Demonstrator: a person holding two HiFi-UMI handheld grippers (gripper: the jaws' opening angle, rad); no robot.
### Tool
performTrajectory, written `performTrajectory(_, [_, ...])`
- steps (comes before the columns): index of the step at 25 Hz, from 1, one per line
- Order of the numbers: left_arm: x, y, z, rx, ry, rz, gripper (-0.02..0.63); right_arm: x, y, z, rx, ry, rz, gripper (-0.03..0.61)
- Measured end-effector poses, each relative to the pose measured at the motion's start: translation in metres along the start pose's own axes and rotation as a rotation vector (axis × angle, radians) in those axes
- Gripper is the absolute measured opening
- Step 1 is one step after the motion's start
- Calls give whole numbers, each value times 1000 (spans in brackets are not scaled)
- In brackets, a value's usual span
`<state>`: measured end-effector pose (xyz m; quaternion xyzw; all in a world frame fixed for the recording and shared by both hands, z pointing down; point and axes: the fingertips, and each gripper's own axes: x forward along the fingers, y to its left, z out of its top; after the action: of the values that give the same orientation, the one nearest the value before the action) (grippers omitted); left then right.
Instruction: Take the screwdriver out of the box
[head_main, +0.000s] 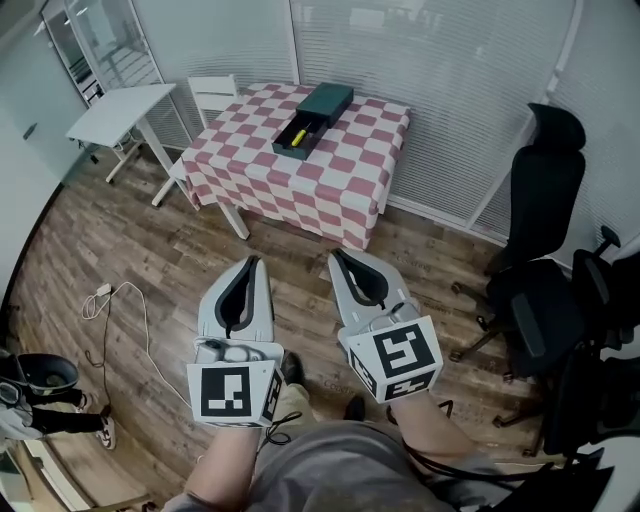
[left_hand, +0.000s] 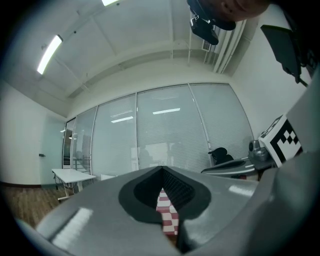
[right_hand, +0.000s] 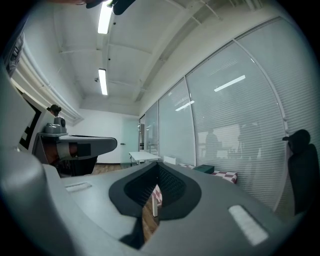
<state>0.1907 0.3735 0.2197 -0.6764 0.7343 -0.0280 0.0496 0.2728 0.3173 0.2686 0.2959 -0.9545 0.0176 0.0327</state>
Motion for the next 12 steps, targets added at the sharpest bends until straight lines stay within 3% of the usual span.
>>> performTrajectory(12, [106,116,-16,-37,-40,-62,0,151,-9,10,-2,15,-68,23])
